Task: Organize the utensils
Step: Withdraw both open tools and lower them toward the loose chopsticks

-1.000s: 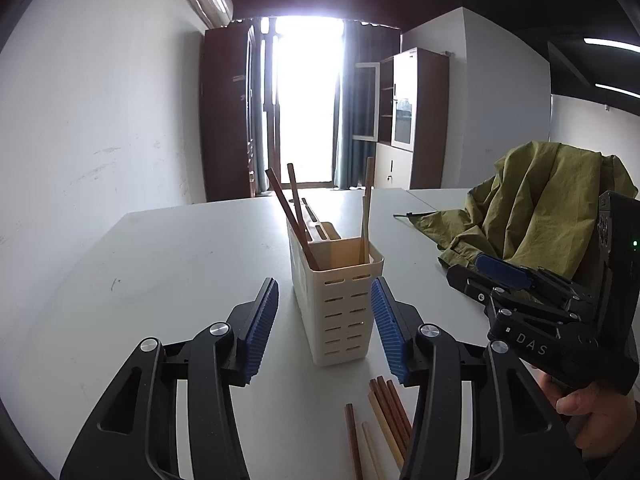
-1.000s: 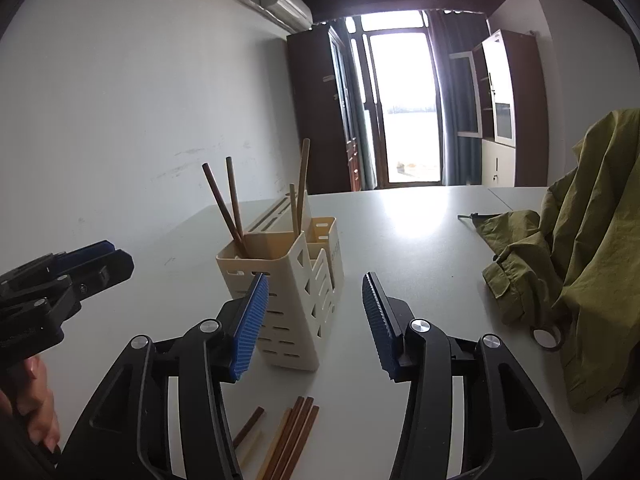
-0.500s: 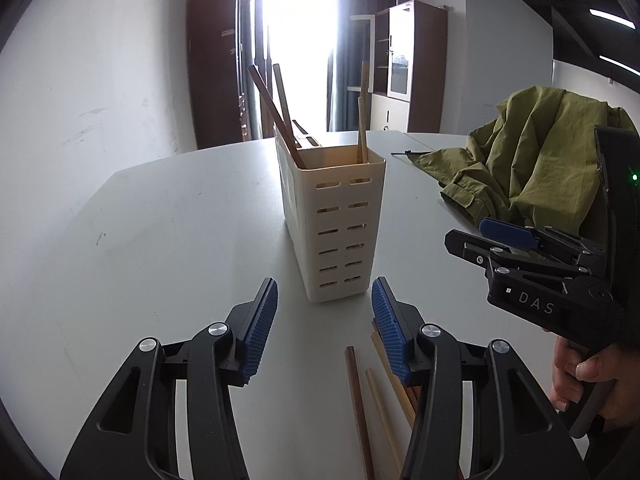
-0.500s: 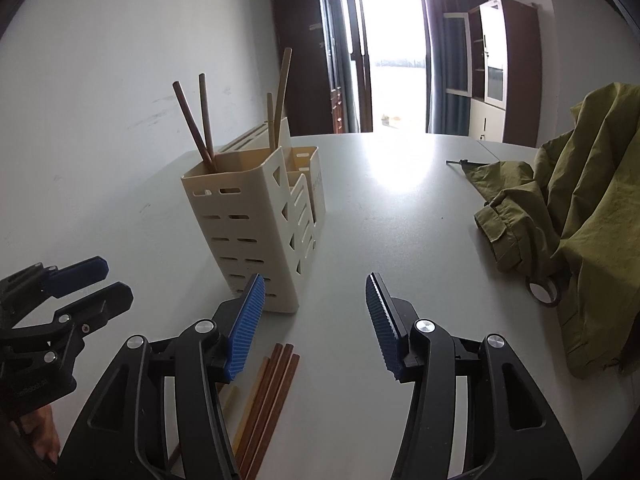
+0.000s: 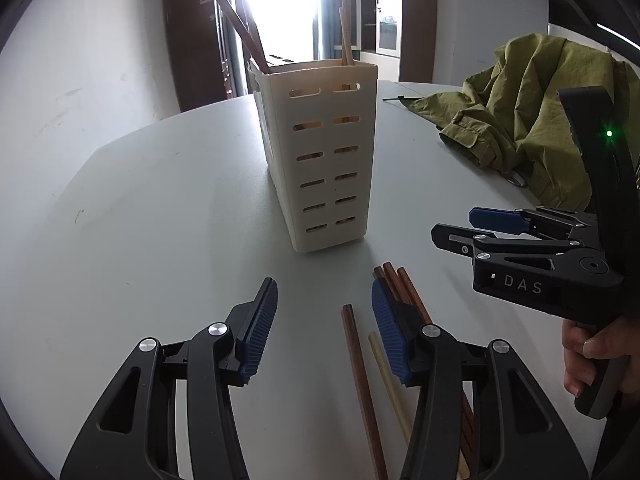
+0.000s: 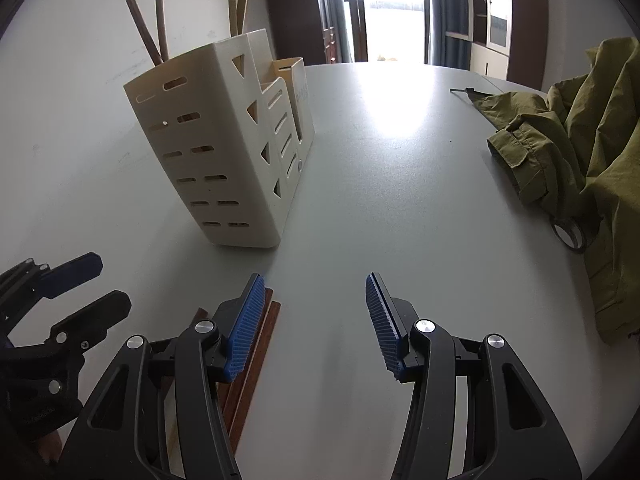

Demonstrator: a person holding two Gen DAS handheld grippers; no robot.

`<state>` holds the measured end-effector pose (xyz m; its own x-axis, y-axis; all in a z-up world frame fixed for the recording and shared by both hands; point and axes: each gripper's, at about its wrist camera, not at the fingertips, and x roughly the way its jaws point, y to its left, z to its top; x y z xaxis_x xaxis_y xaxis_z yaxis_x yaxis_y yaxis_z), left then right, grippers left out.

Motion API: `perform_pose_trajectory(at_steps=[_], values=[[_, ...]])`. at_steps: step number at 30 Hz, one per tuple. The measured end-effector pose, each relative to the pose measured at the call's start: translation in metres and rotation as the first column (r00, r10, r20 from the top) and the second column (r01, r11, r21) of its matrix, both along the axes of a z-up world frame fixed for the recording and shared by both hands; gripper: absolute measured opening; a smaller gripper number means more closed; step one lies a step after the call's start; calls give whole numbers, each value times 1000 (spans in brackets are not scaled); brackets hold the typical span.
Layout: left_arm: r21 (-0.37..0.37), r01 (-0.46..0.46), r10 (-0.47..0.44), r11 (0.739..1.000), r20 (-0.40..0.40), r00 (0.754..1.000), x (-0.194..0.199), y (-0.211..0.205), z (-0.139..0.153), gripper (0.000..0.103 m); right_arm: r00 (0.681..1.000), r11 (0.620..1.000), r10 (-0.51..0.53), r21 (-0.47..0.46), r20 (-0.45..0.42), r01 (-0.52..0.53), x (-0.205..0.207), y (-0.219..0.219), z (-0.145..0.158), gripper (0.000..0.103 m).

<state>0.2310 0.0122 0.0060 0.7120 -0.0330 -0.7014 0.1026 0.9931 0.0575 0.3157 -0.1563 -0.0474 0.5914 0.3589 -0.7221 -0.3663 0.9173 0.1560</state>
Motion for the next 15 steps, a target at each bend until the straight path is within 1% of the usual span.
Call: perform_pose_trajectory(at_steps=[5, 9, 11, 15], values=[[-5, 11, -11, 1000, -47, 999, 9, 3, -16, 49, 999, 1000, 8, -17, -42, -9, 6, 5, -13, 52], [6, 25, -24, 1000, -82, 996, 14, 2, -29, 49, 997, 999, 23, -33, -68, -25, 9, 11, -21, 52], [9, 29, -28, 1000, -93, 995, 16, 2, -34, 45, 996, 999, 29, -43, -79, -32, 9, 14, -25, 48], [-13, 42, -43, 999, -113, 993, 20, 2, -41, 45, 995, 998, 35, -57, -97, -41, 9, 18, -31, 47]])
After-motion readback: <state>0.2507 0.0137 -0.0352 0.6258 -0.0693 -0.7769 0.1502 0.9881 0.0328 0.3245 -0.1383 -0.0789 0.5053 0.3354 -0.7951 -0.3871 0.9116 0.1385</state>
